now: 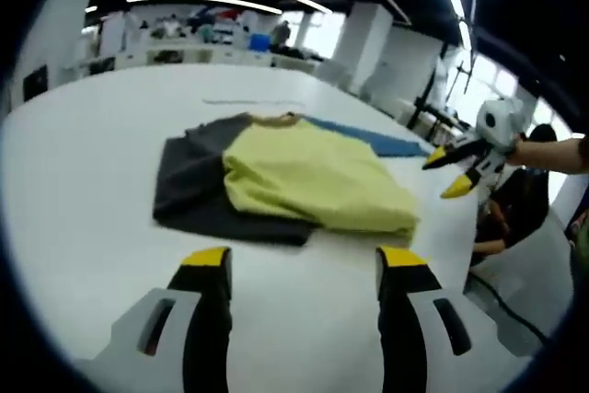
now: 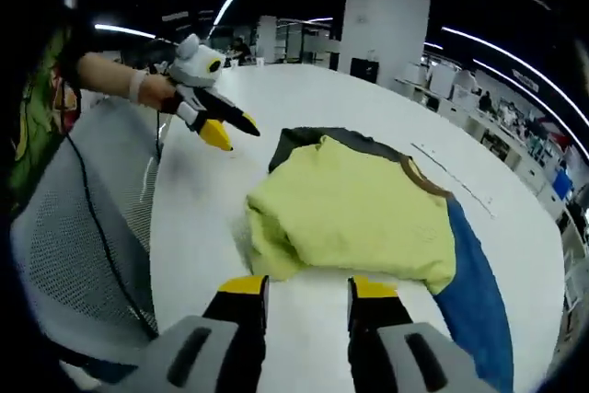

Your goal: Fold the garment on the visible template until the final outline fits inside the template.

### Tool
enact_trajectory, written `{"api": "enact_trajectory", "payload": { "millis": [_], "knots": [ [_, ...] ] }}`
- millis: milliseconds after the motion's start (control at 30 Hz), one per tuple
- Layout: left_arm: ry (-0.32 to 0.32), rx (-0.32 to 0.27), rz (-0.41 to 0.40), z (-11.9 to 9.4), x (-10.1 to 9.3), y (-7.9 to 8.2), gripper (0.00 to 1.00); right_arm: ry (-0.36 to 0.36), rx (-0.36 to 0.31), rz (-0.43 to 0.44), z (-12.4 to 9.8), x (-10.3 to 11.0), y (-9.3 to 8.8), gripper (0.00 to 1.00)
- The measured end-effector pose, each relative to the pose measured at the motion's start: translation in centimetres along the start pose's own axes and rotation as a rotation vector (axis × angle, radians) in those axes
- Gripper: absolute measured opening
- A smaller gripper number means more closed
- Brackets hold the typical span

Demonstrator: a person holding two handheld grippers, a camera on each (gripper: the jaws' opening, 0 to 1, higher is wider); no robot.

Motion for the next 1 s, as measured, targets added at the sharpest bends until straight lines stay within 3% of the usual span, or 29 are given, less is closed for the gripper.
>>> {"api": "enact_trajectory", "payload": {
  "millis": [33,133,167,233,333,533,833,1000],
  "knots": [
    [0.0,-0.001,-0.003,0.0,0.0,0.0,0.59,0.008,-0.002,-0.013,0.1,0.2,0.2,0.33],
    [0.003,-0.01,-0.011,0.0,-0.1,0.0,0.59,0.0,0.017,-0.25,1.1,1.4,2.2,0.33],
    [0.006,-0.011,-0.014,0.0,-0.1,0.0,0.59,0.016,0.015,-0.294,1.4,1.8,2.5,0.33],
    [0.01,-0.013,-0.018,-0.2,0.0,-0.1,0.59,0.051,0.023,-0.319,2.2,2.5,2.8,0.34],
    [0.019,-0.015,-0.027,-0.4,0.2,-0.2,0.59,0.053,0.055,-0.422,3.3,2.9,3.0,0.33],
    [0.028,-0.014,-0.035,-0.9,0.4,-0.4,0.6,0.057,0.086,-0.456,4.8,3.1,2.7,0.31],
    [0.014,0.003,-0.011,-1.1,0.3,-0.8,0.62,0.046,0.09,-0.464,5.1,2.8,2.7,0.23],
    [0.011,0.009,0.002,-1.2,0.3,-0.9,0.62,0.054,0.106,-0.454,5.4,2.9,2.7,0.13]
  ]
}}
Point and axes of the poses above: the point that each gripper's makers call its tool centre point, and the gripper's own axes: z roughly forward along the fingers, x roughly to its left, y roughly out of its top, the point moved 10 cm from there along -z, roughly backward along the fingers, and after that the axes turned 11 degrees about z, right-handed, at the moved point
